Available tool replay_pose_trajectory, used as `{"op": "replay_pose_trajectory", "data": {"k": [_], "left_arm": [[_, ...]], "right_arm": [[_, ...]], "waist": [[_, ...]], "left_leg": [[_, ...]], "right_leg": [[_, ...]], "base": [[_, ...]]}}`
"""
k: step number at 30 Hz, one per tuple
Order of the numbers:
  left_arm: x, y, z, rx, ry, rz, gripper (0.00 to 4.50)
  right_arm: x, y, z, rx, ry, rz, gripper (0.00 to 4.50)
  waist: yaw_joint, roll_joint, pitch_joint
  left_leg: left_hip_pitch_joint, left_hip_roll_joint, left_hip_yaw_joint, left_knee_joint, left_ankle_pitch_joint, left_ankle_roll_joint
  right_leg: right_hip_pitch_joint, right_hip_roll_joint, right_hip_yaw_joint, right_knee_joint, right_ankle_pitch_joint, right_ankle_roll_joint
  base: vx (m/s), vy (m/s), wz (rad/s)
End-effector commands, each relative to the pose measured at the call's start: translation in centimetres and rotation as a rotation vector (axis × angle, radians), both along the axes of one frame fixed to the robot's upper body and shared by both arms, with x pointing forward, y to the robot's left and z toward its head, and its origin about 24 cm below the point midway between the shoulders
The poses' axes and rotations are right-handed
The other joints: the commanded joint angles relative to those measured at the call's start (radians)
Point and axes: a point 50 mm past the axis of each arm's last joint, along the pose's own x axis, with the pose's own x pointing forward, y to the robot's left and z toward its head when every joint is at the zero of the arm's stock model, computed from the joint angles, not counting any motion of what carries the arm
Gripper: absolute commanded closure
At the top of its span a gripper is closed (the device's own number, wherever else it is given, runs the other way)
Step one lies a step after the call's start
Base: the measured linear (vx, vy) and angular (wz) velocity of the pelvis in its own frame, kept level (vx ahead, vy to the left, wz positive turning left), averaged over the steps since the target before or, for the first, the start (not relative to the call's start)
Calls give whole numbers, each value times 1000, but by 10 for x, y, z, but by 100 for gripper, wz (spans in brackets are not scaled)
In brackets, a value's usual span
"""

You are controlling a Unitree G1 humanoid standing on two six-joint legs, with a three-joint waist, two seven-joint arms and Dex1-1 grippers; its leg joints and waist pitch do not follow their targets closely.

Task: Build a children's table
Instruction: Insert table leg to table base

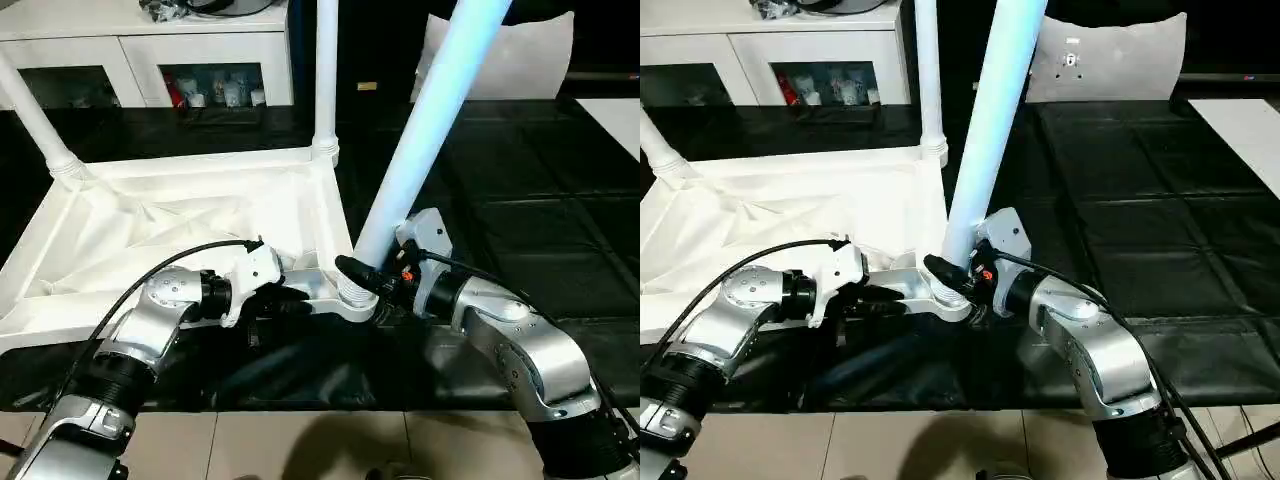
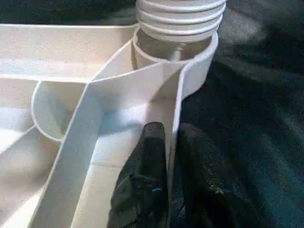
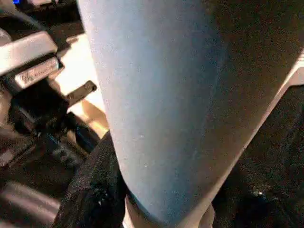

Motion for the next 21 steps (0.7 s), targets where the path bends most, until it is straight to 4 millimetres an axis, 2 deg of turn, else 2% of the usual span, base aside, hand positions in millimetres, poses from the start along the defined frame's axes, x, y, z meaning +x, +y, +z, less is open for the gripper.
{"op": "replay_pose_trajectory", "data": {"k": [1, 4, 7, 12, 14, 21], "left_arm": [[-5, 10, -14, 83, 61, 14, 427], [-3, 8, -12, 81, 59, 7, 443], [-3, 5, -11, 88, 62, -17, 448], [-3, 0, -9, 126, 51, -87, 450], [-3, -4, -6, 129, 42, -113, 450], [-2, -16, 0, 118, 18, -175, 450]], "right_arm": [[3, 1, 2, -22, 4, 12, 257], [5, 2, -2, -54, 33, 25, 257], [6, 3, -5, -89, 60, 55, 257], [11, 3, -9, -128, 102, 85, 257], [12, 3, -11, -137, 129, 96, 257], [18, -3, -20, -97, 195, 76, 257]], "waist": [[2, -13, -67], [-3, -10, -71], [-4, -9, -71], [-3, -13, -74], [-4, -16, -73], [1, -14, -74]], "left_leg": [[-22, 63, -11, -81, 4, 55], [-23, 62, -10, -78, 31, 62], [-21, 63, -9, -78, 24, 62], [-20, 67, -9, -78, 45, 70], [-19, 67, -8, -79, 35, 71], [-16, 69, -5, -80, 11, 56]], "right_leg": [[65, -84, 59, -76, -106, -244], [67, -84, 58, -71, -52, -258], [66, -83, 58, -73, -55, -268], [67, -84, 57, -66, 11, -282], [66, -85, 58, -67, 6, -287], [65, -87, 60, -68, -1, -296]], "base": [[0, 0, 0], [0, 0, 0], [0, 0, 0], [0, 0, 0], [0, 0, 0], [0, 0, 0]]}}
